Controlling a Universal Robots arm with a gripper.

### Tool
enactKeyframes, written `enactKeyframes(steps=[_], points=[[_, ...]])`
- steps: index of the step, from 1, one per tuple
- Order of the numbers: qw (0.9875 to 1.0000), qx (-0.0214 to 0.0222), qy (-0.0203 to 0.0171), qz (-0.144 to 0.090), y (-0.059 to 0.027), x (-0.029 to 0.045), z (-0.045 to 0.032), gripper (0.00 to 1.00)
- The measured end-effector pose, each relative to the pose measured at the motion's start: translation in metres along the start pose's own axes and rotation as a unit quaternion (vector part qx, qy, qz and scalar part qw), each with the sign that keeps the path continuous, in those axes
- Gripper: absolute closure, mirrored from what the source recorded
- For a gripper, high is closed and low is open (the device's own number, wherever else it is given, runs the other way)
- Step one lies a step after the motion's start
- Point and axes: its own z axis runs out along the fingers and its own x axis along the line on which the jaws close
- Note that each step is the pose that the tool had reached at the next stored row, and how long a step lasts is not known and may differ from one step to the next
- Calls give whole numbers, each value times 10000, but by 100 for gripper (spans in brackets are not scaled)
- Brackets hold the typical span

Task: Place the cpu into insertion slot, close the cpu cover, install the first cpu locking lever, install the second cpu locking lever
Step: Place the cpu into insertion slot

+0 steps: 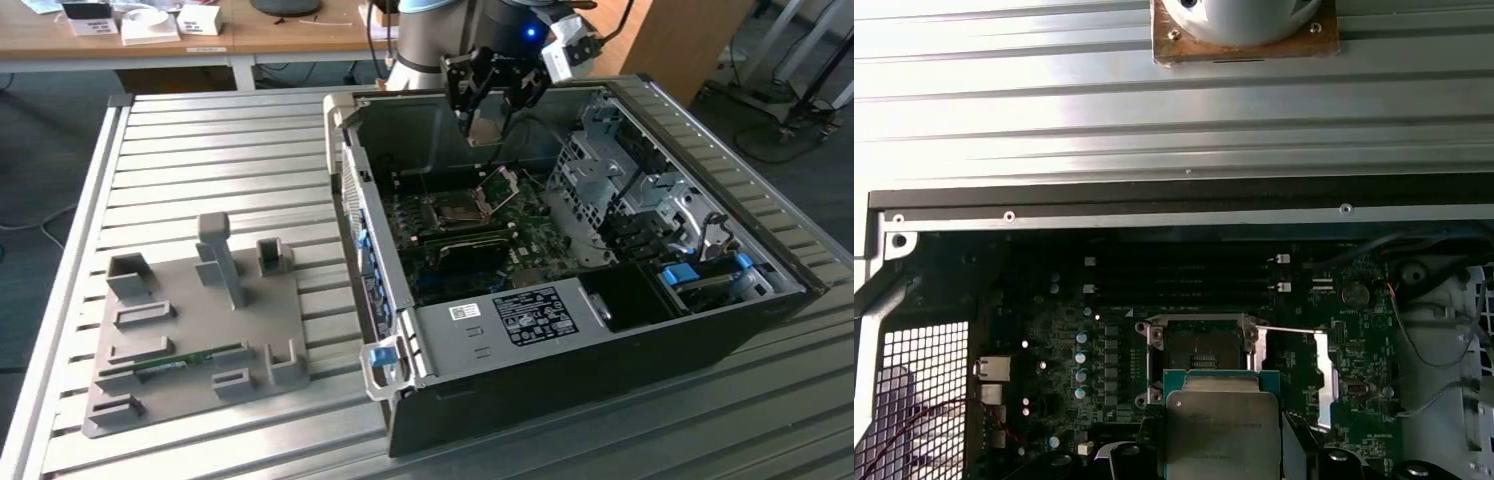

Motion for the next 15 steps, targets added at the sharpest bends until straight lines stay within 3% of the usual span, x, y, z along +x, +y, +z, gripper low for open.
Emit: enactKeyframes(steps=[15], points=[[10000,-1,-1,0,-9,0,37,46]])
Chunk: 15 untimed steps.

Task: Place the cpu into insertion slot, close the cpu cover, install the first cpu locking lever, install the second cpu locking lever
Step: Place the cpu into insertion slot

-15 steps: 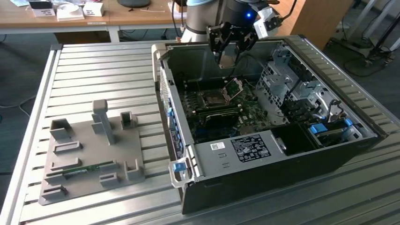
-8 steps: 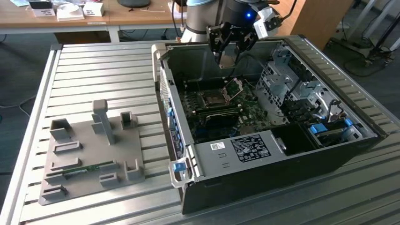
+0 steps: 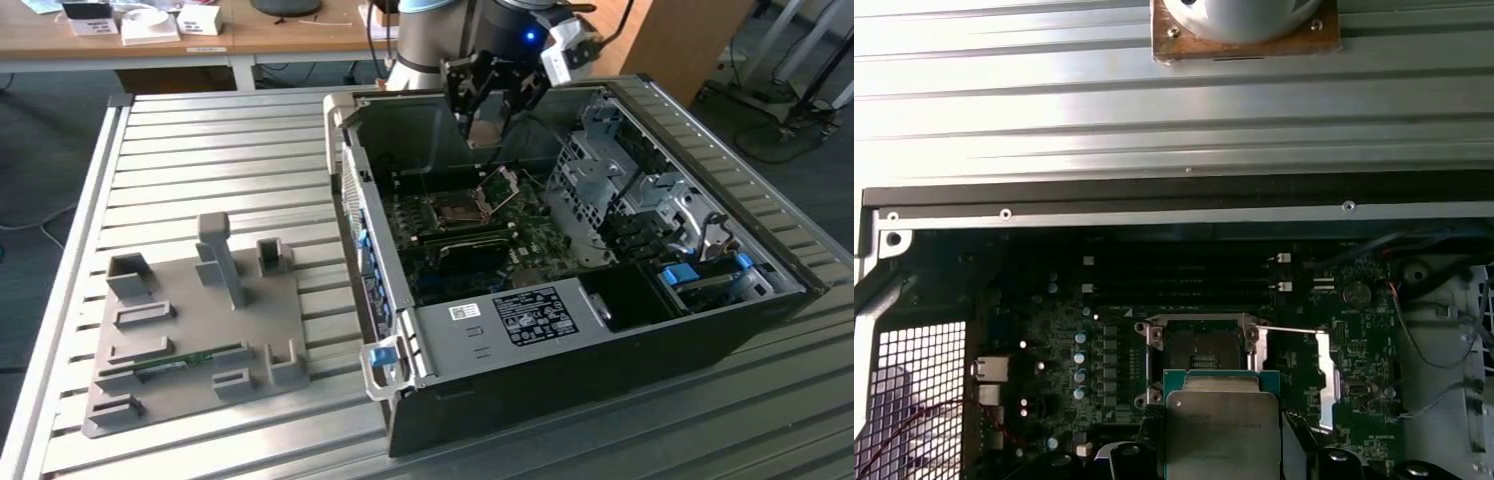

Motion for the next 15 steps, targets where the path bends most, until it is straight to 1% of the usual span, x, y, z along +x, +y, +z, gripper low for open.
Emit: enactKeyframes(steps=[7,15], points=[[10000,1,0,0,-8,0,52,46],[10000,0,0,0,-8,-1,58,46]])
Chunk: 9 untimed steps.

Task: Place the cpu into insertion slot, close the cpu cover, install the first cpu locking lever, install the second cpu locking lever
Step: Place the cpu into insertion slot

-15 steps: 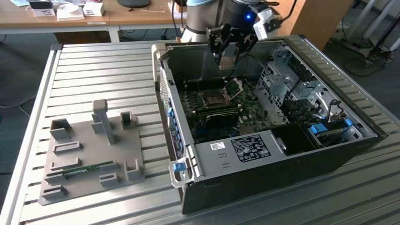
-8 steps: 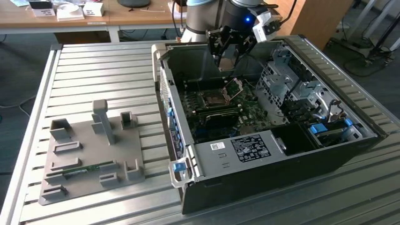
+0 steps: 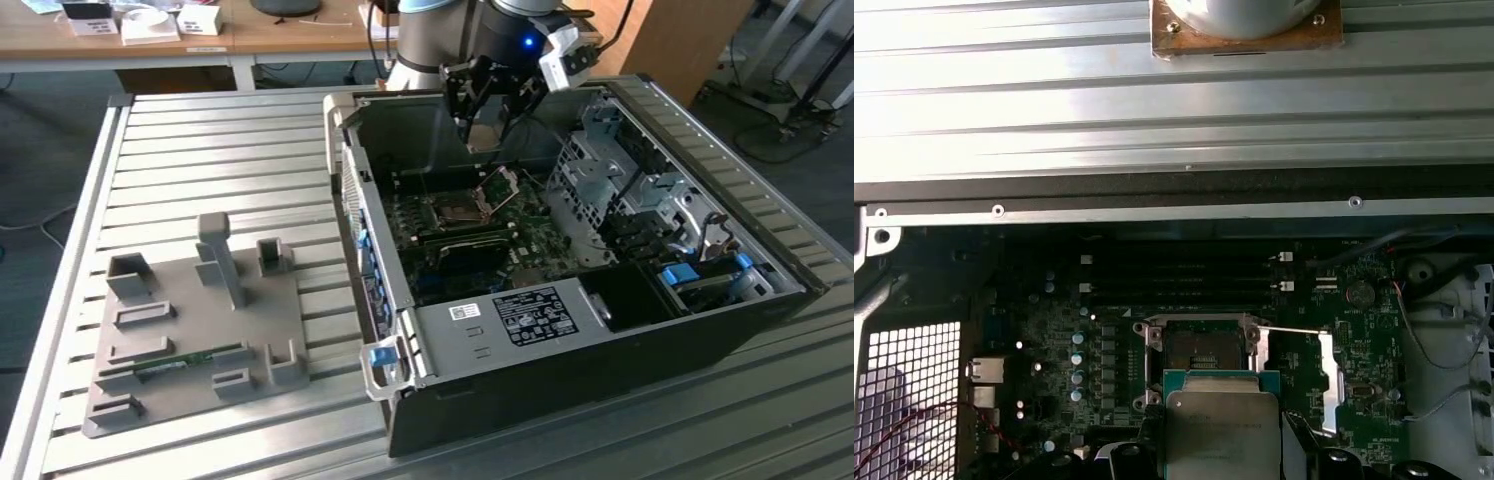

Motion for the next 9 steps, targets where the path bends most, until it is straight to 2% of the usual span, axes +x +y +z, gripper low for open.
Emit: enactKeyframes(steps=[9], points=[[10000,-1,0,0,-2,0,18,46]])
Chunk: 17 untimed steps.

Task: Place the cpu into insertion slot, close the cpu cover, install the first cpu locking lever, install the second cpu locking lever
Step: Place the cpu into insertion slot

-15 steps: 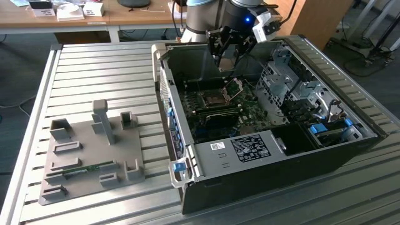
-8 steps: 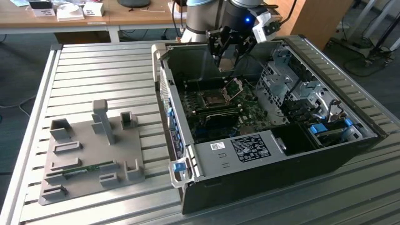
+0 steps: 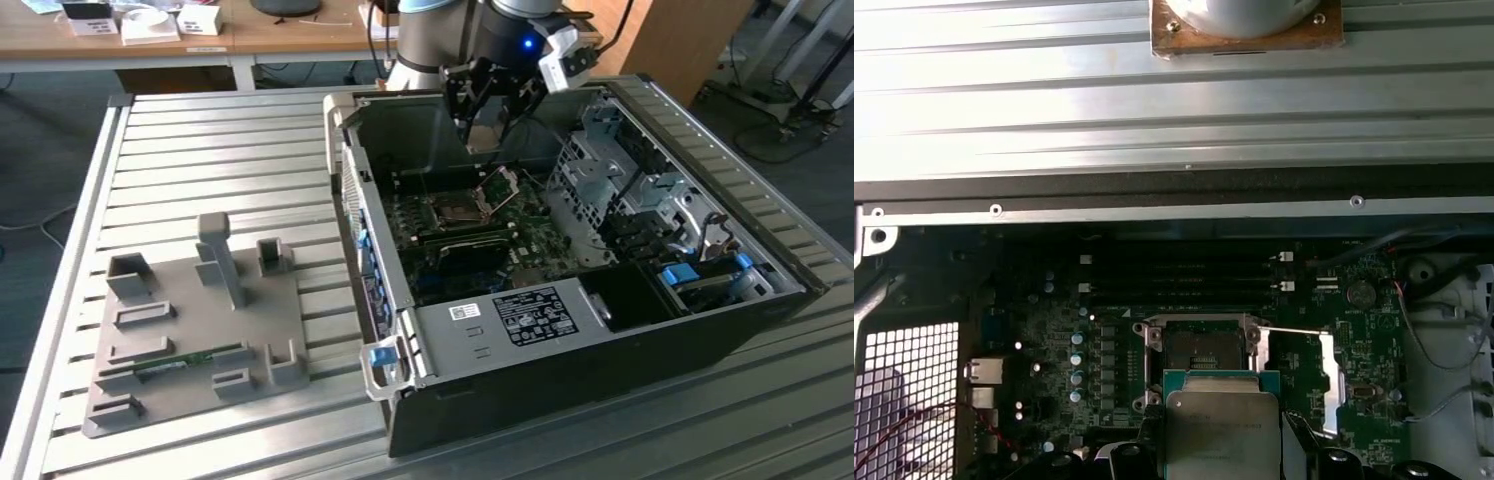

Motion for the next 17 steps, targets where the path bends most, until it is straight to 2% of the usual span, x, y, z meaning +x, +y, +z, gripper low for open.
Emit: enactKeyframes(steps=[9,17], points=[[10000,1,0,0,-1,0,13,46],[10000,1,0,0,-6,0,57,46]])
